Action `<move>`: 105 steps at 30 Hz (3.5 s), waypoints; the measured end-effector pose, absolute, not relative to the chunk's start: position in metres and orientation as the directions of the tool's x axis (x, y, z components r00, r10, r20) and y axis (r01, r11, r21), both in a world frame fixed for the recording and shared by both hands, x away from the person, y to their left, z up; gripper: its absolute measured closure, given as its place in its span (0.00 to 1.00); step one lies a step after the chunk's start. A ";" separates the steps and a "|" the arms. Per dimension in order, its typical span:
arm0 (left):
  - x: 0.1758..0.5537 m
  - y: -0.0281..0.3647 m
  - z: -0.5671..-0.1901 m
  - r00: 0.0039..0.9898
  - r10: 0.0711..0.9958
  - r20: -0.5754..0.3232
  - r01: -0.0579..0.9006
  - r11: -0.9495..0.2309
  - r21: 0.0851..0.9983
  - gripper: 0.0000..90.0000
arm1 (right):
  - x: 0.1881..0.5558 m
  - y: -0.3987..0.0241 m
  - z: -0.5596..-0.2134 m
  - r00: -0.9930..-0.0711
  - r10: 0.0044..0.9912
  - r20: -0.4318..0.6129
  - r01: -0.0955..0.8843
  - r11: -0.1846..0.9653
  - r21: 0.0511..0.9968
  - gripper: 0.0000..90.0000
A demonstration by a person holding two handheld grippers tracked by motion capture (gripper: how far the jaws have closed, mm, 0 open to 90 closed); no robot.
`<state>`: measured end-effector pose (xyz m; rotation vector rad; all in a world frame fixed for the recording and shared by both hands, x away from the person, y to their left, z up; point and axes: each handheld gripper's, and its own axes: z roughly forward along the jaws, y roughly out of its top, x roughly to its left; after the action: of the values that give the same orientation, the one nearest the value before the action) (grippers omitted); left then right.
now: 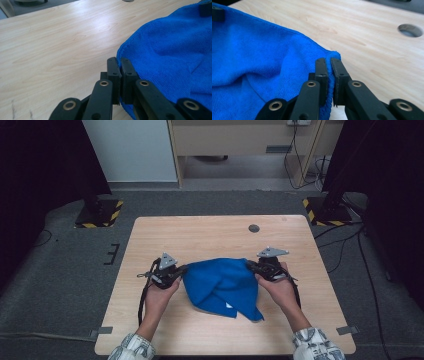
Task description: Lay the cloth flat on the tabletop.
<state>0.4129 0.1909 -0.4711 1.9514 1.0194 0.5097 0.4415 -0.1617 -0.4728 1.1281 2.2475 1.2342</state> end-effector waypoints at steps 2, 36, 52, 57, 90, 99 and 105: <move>0.417 0.187 -0.468 0.588 0.808 -0.032 0.464 -0.305 0.832 0.97 | 0.442 -0.167 -0.469 -0.623 0.778 0.078 0.474 0.297 0.829 0.95; 0.433 0.170 -0.426 0.604 0.795 -0.047 0.426 -0.273 0.863 0.97 | 0.429 -0.204 -0.423 -0.603 0.796 0.055 0.395 0.238 0.887 0.96; 0.427 0.172 -0.409 0.611 0.792 -0.022 0.396 -0.281 0.874 0.97 | 0.425 -0.206 -0.420 -0.598 0.800 0.049 0.386 0.234 0.892 0.96; 0.425 0.174 -0.408 0.610 0.792 -0.024 0.392 -0.276 0.877 0.97 | 0.417 -0.210 -0.413 -0.598 0.801 0.028 0.364 0.240 0.900 0.96; 0.424 0.162 -0.383 0.632 0.775 -0.003 0.347 -0.280 0.895 0.97 | 0.395 -0.227 -0.375 -0.559 0.829 -0.036 0.268 0.221 0.938 0.95; 0.426 0.174 -0.382 0.613 0.790 0.007 0.354 -0.283 0.891 0.97 | 0.392 -0.213 -0.373 -0.582 0.812 -0.045 0.257 0.236 0.937 0.95; 0.426 0.188 -0.381 0.600 0.800 0.013 0.357 -0.282 0.890 0.97 | 0.393 -0.200 -0.375 -0.599 0.800 -0.042 0.260 0.244 0.934 0.95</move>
<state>0.4257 0.1880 -0.3810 1.8778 0.9301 0.5856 0.3933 -0.1999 -0.3746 0.9640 1.9973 1.3485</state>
